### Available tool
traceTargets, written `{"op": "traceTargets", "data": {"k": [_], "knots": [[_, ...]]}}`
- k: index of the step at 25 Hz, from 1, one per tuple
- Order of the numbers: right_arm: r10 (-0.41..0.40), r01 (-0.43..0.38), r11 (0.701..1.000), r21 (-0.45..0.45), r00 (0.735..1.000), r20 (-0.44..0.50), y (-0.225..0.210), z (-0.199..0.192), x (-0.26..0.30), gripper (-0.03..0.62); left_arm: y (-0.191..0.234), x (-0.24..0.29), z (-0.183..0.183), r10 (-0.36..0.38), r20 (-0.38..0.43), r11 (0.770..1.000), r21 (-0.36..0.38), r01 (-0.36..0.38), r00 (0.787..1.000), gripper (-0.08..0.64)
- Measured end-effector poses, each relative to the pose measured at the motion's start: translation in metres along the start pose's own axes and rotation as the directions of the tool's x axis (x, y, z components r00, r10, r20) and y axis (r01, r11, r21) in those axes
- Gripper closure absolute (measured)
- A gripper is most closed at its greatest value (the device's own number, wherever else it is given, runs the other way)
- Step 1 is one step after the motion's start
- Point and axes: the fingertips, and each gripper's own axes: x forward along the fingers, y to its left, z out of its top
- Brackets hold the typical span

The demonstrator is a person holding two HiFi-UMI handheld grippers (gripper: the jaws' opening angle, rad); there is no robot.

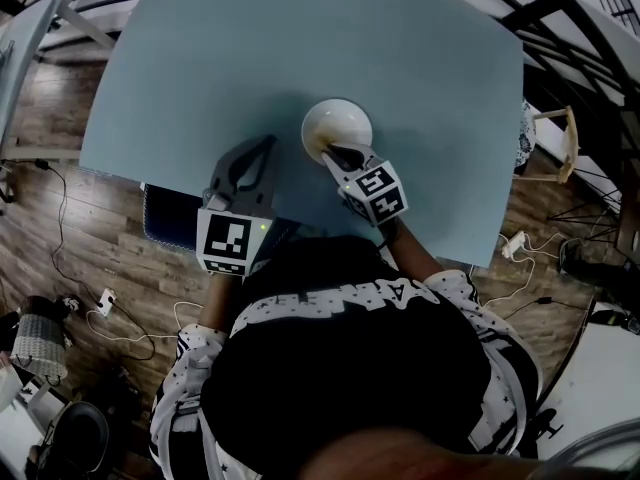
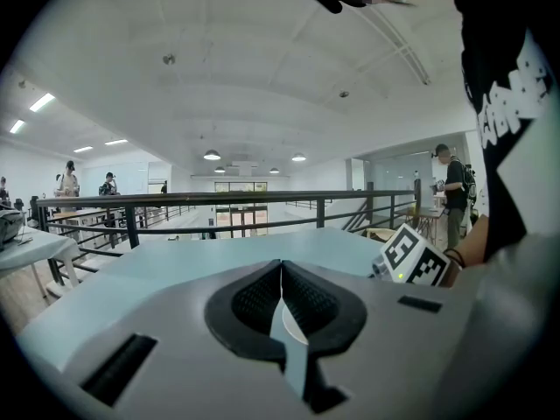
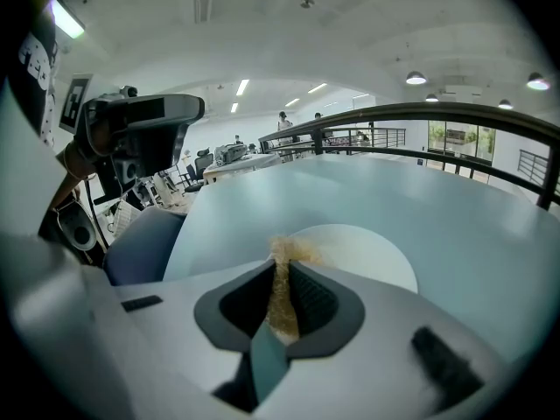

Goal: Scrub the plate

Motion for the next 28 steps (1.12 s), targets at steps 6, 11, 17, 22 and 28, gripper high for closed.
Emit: {"op": "traceTargets", "data": {"k": [6, 11, 17, 22, 28], "knots": [[-0.013, 0.013, 1.000, -0.011, 1.000, 0.028, 0.010, 0.009, -0.004, 0.540, -0.003, -0.007, -0.001, -0.016, 0.006, 1.000, 0.006, 0.016, 1.000, 0.546], [-0.012, 0.012, 1.000, -0.010, 0.999, 0.034, 0.020, 0.009, -0.004, 0.540, -0.004, -0.008, -0.001, -0.040, 0.007, 0.999, 0.015, 0.039, 0.999, 0.546], [-0.007, 0.007, 1.000, 0.003, 1.000, 0.009, 0.033, 0.002, -0.003, 0.540, -0.005, -0.013, -0.001, -0.064, 0.015, 0.998, 0.024, 0.064, 0.998, 0.546], [-0.012, 0.012, 1.000, 0.000, 1.000, 0.019, 0.044, 0.003, -0.001, 0.540, -0.002, -0.019, -0.004, -0.077, 0.016, 0.997, 0.027, 0.076, 0.997, 0.546], [-0.023, 0.022, 0.999, 0.023, 0.999, 0.043, 0.041, 0.007, -0.006, 0.540, 0.000, -0.022, -0.005, -0.078, 0.018, 0.997, 0.029, 0.078, 0.997, 0.546]]}}
